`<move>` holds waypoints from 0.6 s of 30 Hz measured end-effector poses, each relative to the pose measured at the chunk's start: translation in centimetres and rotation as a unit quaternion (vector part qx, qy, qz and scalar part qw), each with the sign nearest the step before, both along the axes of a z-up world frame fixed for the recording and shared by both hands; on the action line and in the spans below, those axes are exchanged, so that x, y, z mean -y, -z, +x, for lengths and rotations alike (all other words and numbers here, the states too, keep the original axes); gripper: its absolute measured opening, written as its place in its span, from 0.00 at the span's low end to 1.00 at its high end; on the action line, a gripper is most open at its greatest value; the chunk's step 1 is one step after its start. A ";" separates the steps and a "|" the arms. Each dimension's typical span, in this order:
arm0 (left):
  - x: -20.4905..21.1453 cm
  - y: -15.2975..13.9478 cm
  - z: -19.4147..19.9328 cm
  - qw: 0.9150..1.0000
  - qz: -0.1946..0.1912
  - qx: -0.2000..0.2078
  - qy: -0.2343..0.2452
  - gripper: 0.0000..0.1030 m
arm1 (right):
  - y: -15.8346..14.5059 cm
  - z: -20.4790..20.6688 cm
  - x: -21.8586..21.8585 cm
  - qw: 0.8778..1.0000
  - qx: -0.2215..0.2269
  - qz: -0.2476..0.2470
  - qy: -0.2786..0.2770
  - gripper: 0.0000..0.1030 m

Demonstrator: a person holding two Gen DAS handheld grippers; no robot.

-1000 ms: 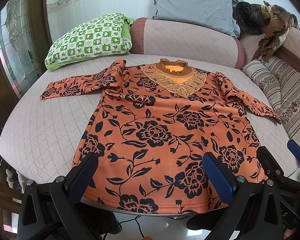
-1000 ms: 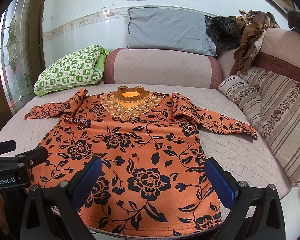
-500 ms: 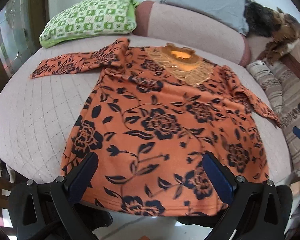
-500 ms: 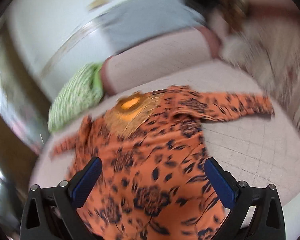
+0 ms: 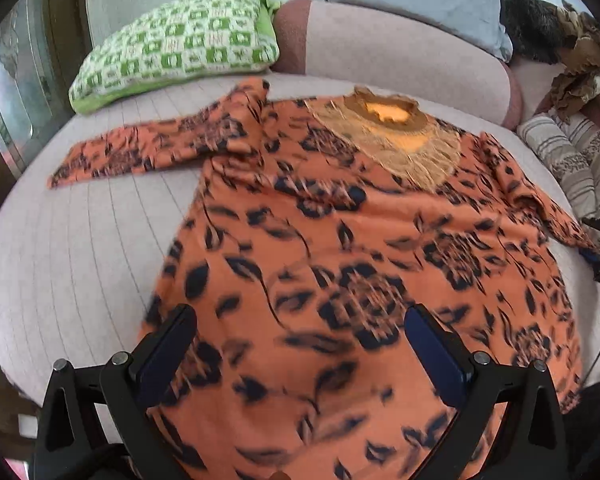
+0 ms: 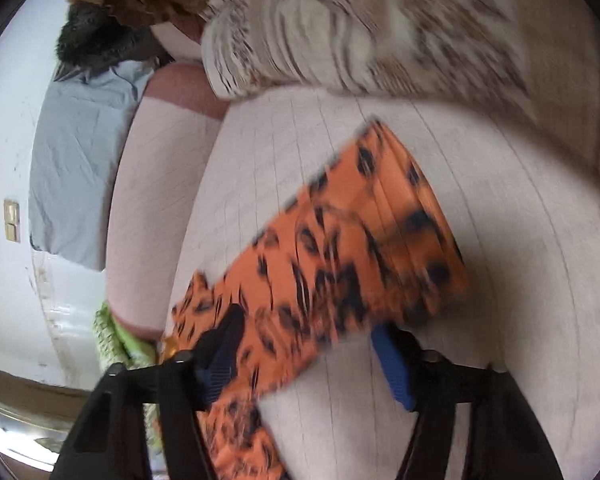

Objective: Fold small clothes

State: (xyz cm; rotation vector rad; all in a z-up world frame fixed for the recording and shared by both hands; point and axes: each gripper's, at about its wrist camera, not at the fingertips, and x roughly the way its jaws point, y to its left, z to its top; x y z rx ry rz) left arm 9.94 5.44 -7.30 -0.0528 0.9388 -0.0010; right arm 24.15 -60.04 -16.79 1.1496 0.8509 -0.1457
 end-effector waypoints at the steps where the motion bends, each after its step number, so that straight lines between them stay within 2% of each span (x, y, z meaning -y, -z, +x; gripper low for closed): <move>1: -0.3 0.2 0.4 1.000 0.002 0.003 -0.001 1.00 | 0.0 0.7 0.0 1.000 -0.004 -0.010 0.001 0.44; 2: -0.7 0.7 0.9 1.000 0.003 0.000 -0.004 1.00 | 0.2 1.6 0.0 1.000 -0.010 -0.019 0.002 0.23; 4: -1.6 2.2 1.8 1.000 0.002 -0.018 -0.012 1.00 | 0.0 3.0 -0.1 0.999 -0.025 -0.048 -0.002 0.06; 5: -2.0 2.7 2.0 1.000 0.000 -0.023 -0.015 1.00 | -1.0 3.6 -0.7 0.997 -0.018 -0.068 -0.006 0.06; 6: -2.7 3.4 2.3 0.999 -0.004 -0.029 -0.027 1.00 | -3.3 4.5 -2.2 0.994 0.004 -0.109 -0.025 0.06; 8: -3.6 3.5 2.3 0.998 -0.026 -0.026 -0.044 1.00 | -6.3 5.4 -4.7 0.986 0.048 -0.145 -0.062 0.05; 11: -5.0 2.3 1.8 0.996 -0.066 0.011 -0.065 1.00 | -13.5 7.2 -12.2 0.967 0.133 -0.171 -0.137 0.05; 14: -6.5 1.0 0.9 0.993 -0.077 0.051 -0.076 1.00 | -20.4 8.6 -23.3 0.930 0.226 -0.174 -0.231 0.05; 16: -7.6 0.5 0.4 0.990 -0.086 0.074 -0.087 1.00 | -22.6 8.6 -29.5 0.909 0.258 -0.179 -0.275 0.05; 18: -8.6 0.2 -0.1 0.987 -0.098 0.091 -0.093 1.00 | -23.0 9.7 -36.3 0.894 0.266 -0.172 -0.316 0.05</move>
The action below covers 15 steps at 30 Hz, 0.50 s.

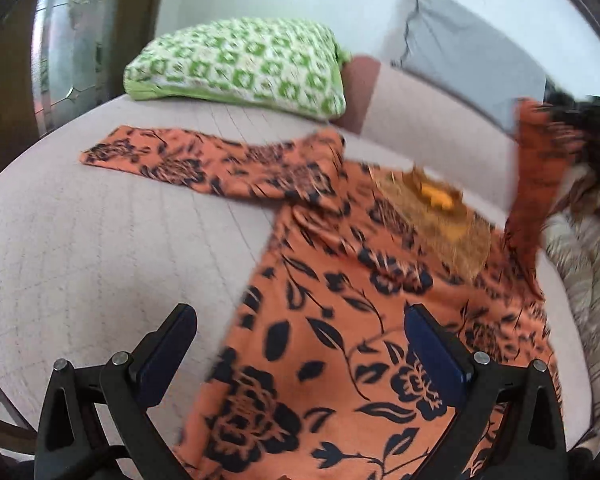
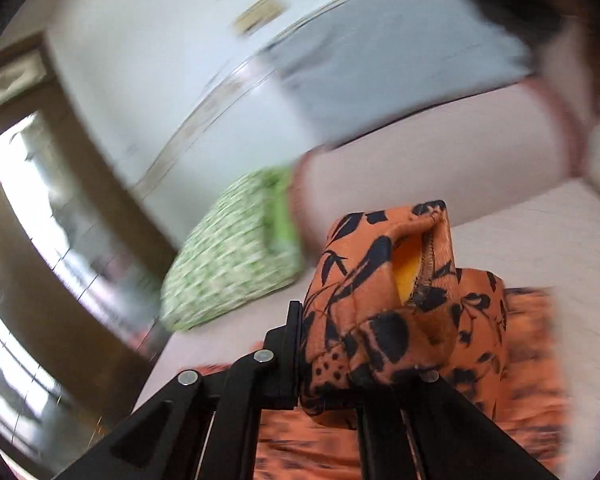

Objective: Fold small clothes

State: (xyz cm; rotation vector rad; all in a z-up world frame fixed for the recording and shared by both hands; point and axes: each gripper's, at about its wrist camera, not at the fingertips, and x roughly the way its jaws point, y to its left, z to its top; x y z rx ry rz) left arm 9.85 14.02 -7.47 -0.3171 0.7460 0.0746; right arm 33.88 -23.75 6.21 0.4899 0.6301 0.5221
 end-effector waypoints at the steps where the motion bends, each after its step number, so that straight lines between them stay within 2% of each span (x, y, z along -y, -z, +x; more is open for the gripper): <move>1: -0.6 -0.1 -0.2 1.000 -0.003 0.003 -0.005 1.00 | 0.6 0.4 -2.4 1.000 -0.008 -0.005 -0.010 0.05; 3: -1.8 -0.2 -0.2 1.000 -0.008 0.003 -0.016 1.00 | 3.9 1.2 -7.9 0.998 -0.040 -0.019 -0.033 0.06; 5: -2.7 -0.1 -0.2 1.000 -0.015 0.000 -0.024 1.00 | 7.7 2.2 -11.3 0.996 -0.072 -0.035 -0.046 0.12; 6: -3.0 0.0 -0.3 0.999 -0.018 -0.002 -0.026 1.00 | 10.6 3.1 -13.4 0.991 -0.104 -0.056 -0.060 0.17; 7: -3.1 0.1 -0.3 0.999 -0.020 -0.005 -0.026 1.00 | 13.5 4.0 -15.4 0.983 -0.144 -0.080 -0.084 0.39; 8: -3.4 0.2 -0.5 0.999 -0.020 -0.006 -0.026 1.00 | 15.8 4.3 -16.5 0.975 -0.172 -0.100 -0.100 0.78; 9: -3.4 0.1 -0.5 1.000 -0.017 -0.006 -0.026 1.00 | 18.2 4.5 -17.6 0.966 -0.199 -0.118 -0.115 0.83; 10: -3.4 0.1 -0.5 1.000 -0.016 -0.003 -0.025 1.00 | 18.6 4.3 -17.4 0.969 -0.188 -0.112 -0.119 0.82; 11: -3.4 0.0 -0.6 1.000 -0.017 0.000 -0.024 1.00 | 18.1 3.8 -17.0 0.973 -0.166 -0.108 -0.119 0.83; 13: -2.9 -0.3 -0.3 1.000 -0.016 0.005 -0.019 1.00 | 16.6 3.7 -15.2 0.975 -0.162 -0.080 -0.132 0.84; 15: -2.2 -0.5 0.2 1.000 -0.017 0.006 -0.005 1.00 | 14.4 3.3 -11.8 0.981 -0.137 -0.060 -0.120 0.86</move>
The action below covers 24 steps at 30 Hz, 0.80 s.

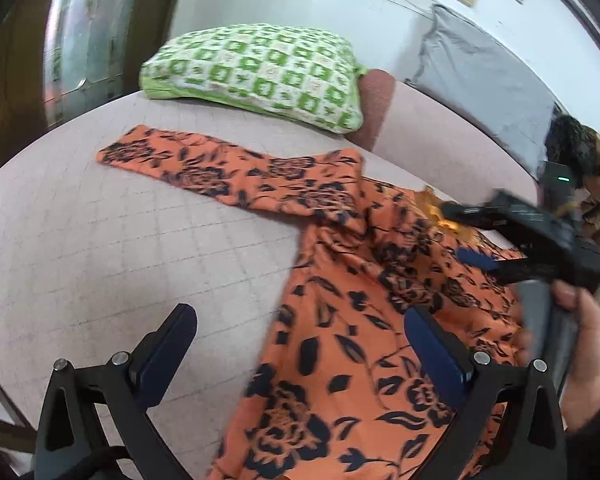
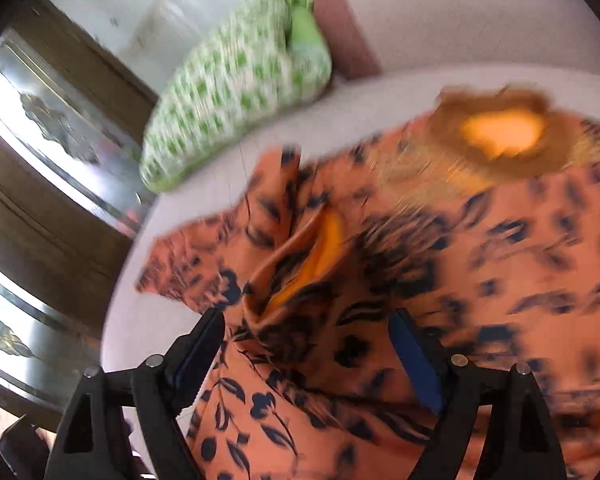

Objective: Fold small clothes

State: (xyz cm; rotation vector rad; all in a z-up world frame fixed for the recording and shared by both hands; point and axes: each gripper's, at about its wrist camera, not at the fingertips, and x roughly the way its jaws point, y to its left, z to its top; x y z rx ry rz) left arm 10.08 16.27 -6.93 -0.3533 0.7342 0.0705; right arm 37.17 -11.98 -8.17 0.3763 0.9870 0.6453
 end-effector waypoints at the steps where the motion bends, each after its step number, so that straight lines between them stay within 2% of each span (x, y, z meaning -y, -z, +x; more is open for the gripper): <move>1: 0.6 -0.2 0.5 1.000 0.001 0.002 0.010 1.00 | -0.7 -0.2 1.8 1.000 0.008 0.004 0.011 0.86; 4: 2.5 -1.4 2.7 0.999 0.009 0.004 0.048 1.00 | -1.5 -0.9 9.0 0.998 0.026 0.001 0.065 0.86; 6: 3.9 -2.4 5.4 0.997 0.024 0.008 0.066 1.00 | -1.0 -1.3 15.0 0.993 0.031 -0.029 0.114 0.86; 9: 6.0 -2.7 10.4 0.995 0.064 -0.014 0.074 1.00 | 0.5 -1.0 22.3 0.984 0.006 -0.043 0.176 0.86; 11: 8.8 -2.5 13.4 0.987 0.115 -0.029 0.108 1.00 | 1.2 -1.6 25.8 0.980 -0.004 -0.045 0.195 0.86; 13: 11.3 -2.0 15.2 0.975 0.174 -0.041 0.133 1.00 | 1.8 -2.1 28.0 0.978 -0.007 -0.049 0.202 0.86; 14: 12.8 -1.4 16.6 0.966 0.211 -0.059 0.140 1.00 | 2.2 -2.3 28.8 0.978 -0.008 -0.049 0.201 0.86; 15: 13.3 -0.6 17.7 0.960 0.229 -0.078 0.138 0.96 | 2.4 -2.2 29.3 0.979 -0.010 -0.049 0.195 0.86; 17: 13.2 0.5 19.2 0.957 0.234 -0.112 0.128 0.66 | 2.6 -2.0 29.8 0.981 -0.015 -0.050 0.185 0.86; 18: 12.7 1.3 20.1 0.958 0.219 -0.138 0.125 0.41 | 2.6 -1.1 29.6 0.983 -0.016 -0.050 0.175 0.86; 19: 12.1 1.8 20.5 0.959 0.207 -0.150 0.122 0.30 | 2.7 -0.4 29.4 0.985 -0.017 -0.045 0.168 0.86; 21: 11.3 2.4 20.7 0.961 0.197 -0.157 0.112 0.26 | 3.1 2.0 29.3 0.986 -0.028 -0.026 0.161 0.86; 24: 10.8 2.6 20.4 0.961 0.193 -0.157 0.116 0.26 | 4.2 5.6 29.6 0.985 -0.060 -0.007 0.165 0.86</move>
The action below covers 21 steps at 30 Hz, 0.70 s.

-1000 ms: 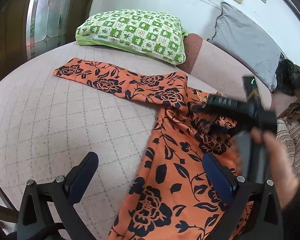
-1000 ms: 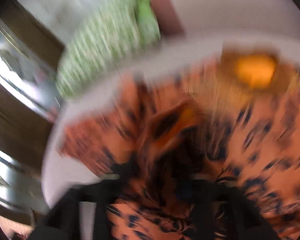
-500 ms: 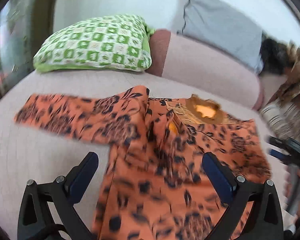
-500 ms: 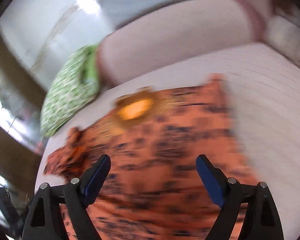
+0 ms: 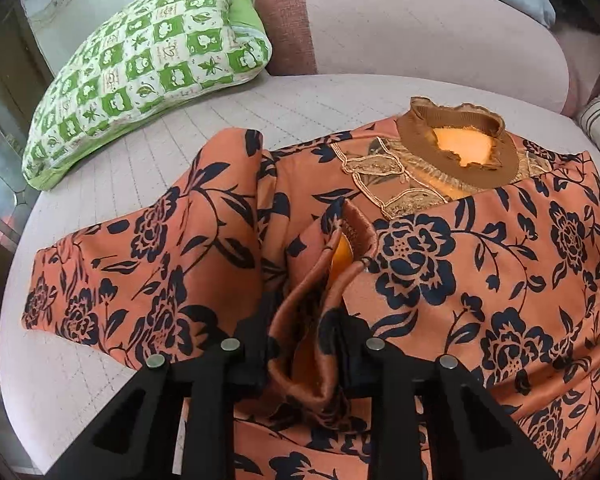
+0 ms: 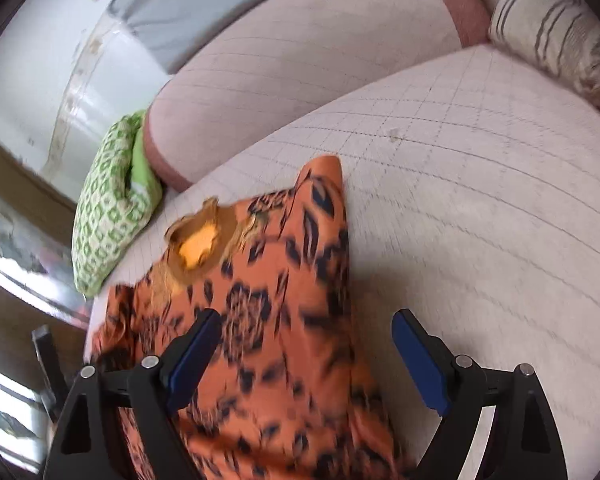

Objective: Fold small clothes

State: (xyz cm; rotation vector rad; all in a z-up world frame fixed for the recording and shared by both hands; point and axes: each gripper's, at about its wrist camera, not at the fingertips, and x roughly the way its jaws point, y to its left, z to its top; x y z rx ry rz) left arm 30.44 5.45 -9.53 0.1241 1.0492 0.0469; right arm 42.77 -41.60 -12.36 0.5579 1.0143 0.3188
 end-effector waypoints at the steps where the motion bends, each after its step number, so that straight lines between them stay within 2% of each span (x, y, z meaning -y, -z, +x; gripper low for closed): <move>1: 0.0 0.0 0.0 1.000 0.000 0.002 0.003 0.25 | 0.7 1.0 -0.2 1.000 -0.015 0.002 -0.003 0.86; 2: 0.0 -0.1 0.0 1.000 0.001 0.005 0.006 0.23 | 1.2 2.0 -0.7 1.000 -0.025 0.000 -0.007 0.79; 3: 0.1 -0.1 0.1 1.000 0.002 0.005 0.011 0.20 | 1.5 2.7 -1.4 0.999 -0.026 -0.006 -0.018 0.65; 4: 0.3 -0.1 0.2 1.000 0.004 0.007 0.019 0.16 | 1.8 3.2 -2.0 0.999 -0.033 -0.013 -0.033 0.19; 5: 0.6 -0.2 0.8 1.000 0.006 0.009 0.023 0.14 | 2.1 3.6 -2.5 0.998 -0.045 -0.026 -0.039 0.15; 7: 1.6 -1.4 1.1 0.999 0.006 0.032 0.038 0.10 | 1.5 3.6 -3.0 0.997 -0.033 -0.055 -0.042 0.13; 8: 2.1 -2.3 1.3 0.998 -0.002 0.052 0.045 0.10 | 1.0 3.4 -3.0 0.997 -0.022 -0.065 -0.041 0.08; 9: 2.3 -3.1 1.4 0.996 -0.009 0.070 0.051 0.10 | -0.1 3.1 -2.4 0.996 -0.002 -0.083 -0.027 0.08; 11: 2.9 -5.3 1.0 0.989 -0.022 0.130 0.060 0.10 | -1.6 2.7 -0.8 0.995 0.025 -0.091 0.002 0.06; 12: 2.9 -5.6 0.9 0.987 -0.024 0.147 0.054 0.10 | -2.1 2.4 0.3 0.995 0.037 -0.095 0.023 0.06; 13: 2.4 -5.0 0.9 0.988 -0.030 0.145 0.040 0.10 | -1.8 2.4 1.3 0.994 0.033 -0.098 0.039 0.07; 15: 1.0 -2.2 1.3 0.994 -0.029 0.104 0.011 0.13 | -0.2 2.4 2.4 0.996 0.004 -0.078 0.044 0.10; 16: 0.0 -1.1 1.3 0.996 -0.031 0.082 -0.008 0.13 | 0.2 1.8 2.9 0.996 0.009 -0.079 0.049 0.10; 17: -1.1 -0.3 1.1 0.997 -0.041 0.068 -0.024 0.15 | 0.4 1.4 3.2 0.995 0.015 -0.079 0.053 0.16; 18: -1.8 0.1 0.9 0.996 -0.050 0.061 -0.030 0.21 | 0.7 0.9 3.7 0.997 0.009 -0.055 0.058 0.27; 19: -2.6 0.4 0.5 0.996 -0.059 0.059 -0.037 0.23 | 1.0 0.8 3.9 0.998 -0.001 -0.039 0.057 0.62; 20: -2.9 0.4 0.2 0.996 -0.058 0.061 -0.038 0.24 | 1.1 0.8 3.9 0.998 -0.007 -0.028 0.054 0.86; 21: -2.9 0.3 0.0 0.996 -0.058 0.062 -0.035 0.26 | 0.7 0.7 3.7 0.998 0.001 -0.022 0.054 0.86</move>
